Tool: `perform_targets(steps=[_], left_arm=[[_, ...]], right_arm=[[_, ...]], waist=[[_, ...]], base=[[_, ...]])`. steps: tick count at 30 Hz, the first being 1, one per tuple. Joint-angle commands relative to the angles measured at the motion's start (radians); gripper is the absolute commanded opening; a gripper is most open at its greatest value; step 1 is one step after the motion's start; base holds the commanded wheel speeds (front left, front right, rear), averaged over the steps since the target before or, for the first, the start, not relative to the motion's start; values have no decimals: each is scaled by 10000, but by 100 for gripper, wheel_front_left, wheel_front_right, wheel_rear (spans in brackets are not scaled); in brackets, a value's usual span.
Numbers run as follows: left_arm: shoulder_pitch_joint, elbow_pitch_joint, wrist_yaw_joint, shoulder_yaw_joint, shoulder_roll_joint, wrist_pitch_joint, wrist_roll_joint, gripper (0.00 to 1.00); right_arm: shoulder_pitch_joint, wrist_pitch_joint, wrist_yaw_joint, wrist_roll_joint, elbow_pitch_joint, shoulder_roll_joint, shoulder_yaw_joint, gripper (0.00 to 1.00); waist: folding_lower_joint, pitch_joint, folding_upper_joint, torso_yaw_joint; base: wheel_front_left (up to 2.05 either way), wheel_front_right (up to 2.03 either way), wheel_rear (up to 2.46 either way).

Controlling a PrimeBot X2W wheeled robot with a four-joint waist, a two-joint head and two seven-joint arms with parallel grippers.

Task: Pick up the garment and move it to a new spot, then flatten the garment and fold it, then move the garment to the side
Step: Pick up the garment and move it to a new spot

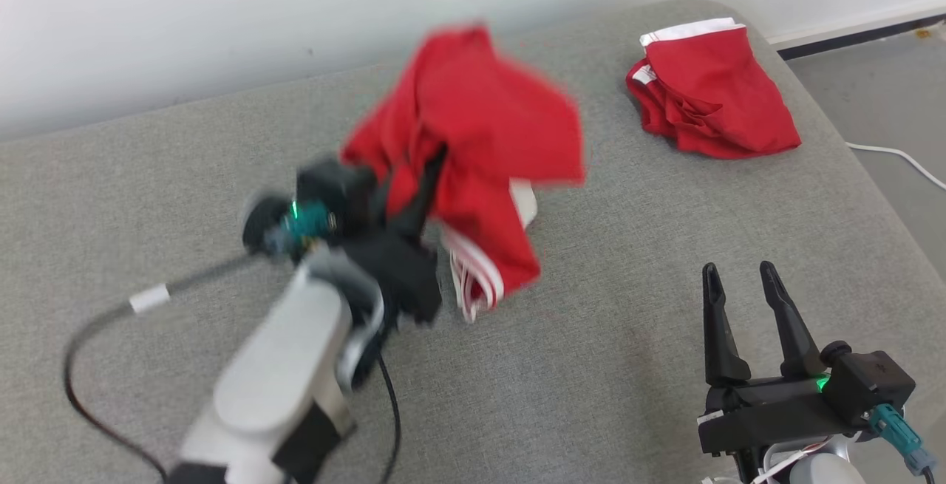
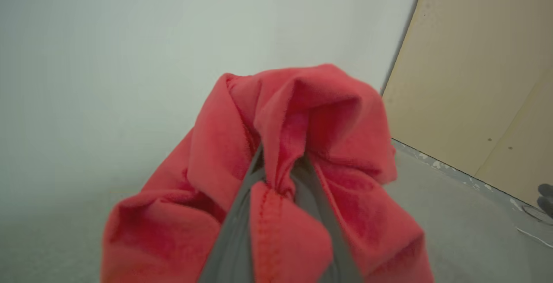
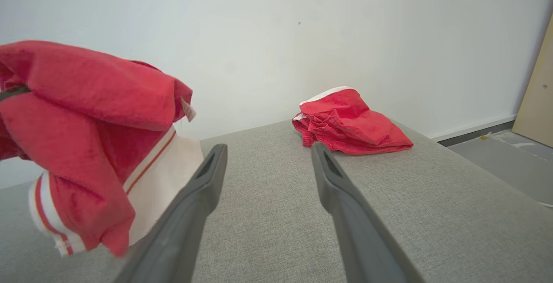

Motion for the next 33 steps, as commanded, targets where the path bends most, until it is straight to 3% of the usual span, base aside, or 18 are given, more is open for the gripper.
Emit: perform_targets(steps=[1, 6, 8, 17, 27, 33], left_arm=[[200, 41, 69, -2, -58, -136, 2, 0], [1168, 634, 30, -564, -292, -306, 54, 2], [1205, 738, 19, -746, -358, -434, 176, 100], [986, 95, 170, -494, -294, -979, 304, 100], [2294, -1913, 989, 1338, 1146, -1026, 591, 100], [3500, -2885, 1210, 2281, 1559, -1025, 867, 100]], right_arm=[[73, 0, -26, -20, -12, 11, 2, 100], [110, 0, -26, -19, -2, 26, 20, 100], [122, 0, -26, -41, 3, 26, -36, 100], [292, 1, -26, -146, -27, -102, -305, 100], [540, -1, -26, -198, -78, -201, -408, 100], [630, -1, -26, -264, -61, -264, -425, 100]], waist=[[0, 19, 1, 23], [0, 57, 1, 186], [0, 48, 1, 296], [0, -399, 1, 1158], [0, -806, 1, 2183], [0, -968, 1, 2557]], base=[[0, 0, 0], [0, 0, 0], [0, 0, 0], [0, 0, 0], [0, 0, 0], [0, 0, 0]])
